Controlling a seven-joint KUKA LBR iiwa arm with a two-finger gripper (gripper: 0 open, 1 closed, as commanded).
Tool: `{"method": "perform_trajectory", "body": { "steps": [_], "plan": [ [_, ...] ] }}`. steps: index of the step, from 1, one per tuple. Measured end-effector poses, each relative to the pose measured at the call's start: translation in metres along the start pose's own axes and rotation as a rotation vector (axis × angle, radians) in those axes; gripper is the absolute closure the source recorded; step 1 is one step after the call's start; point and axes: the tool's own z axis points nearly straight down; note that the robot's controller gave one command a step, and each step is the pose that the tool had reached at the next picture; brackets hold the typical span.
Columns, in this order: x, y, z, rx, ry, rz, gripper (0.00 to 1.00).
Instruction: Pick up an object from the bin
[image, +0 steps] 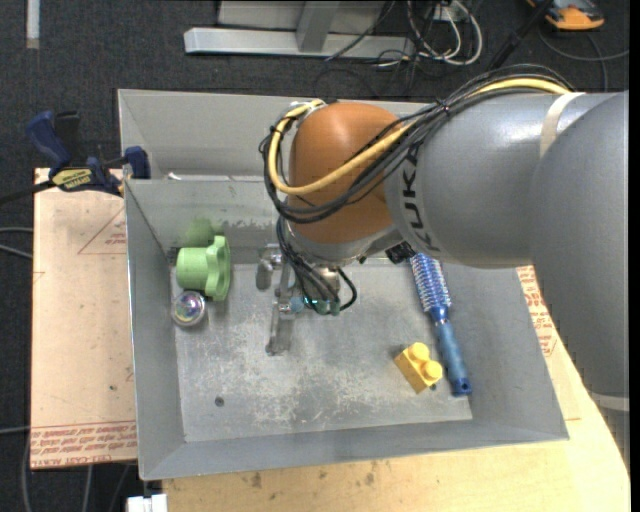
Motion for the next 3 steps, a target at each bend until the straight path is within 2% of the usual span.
{"method": "perform_trajectory", "body": {
  "steps": [1,2,3],
  "plan": [
    [-0.059,0.058,0.109,0.002,-0.009,-0.217,0.0],
    [-0.052,0.081,0.074,0.013,-0.011,-0.411,0.0],
    [-0.057,0.08,0.071,0.022,-0.012,-0.888,0.0]
  ]
}}
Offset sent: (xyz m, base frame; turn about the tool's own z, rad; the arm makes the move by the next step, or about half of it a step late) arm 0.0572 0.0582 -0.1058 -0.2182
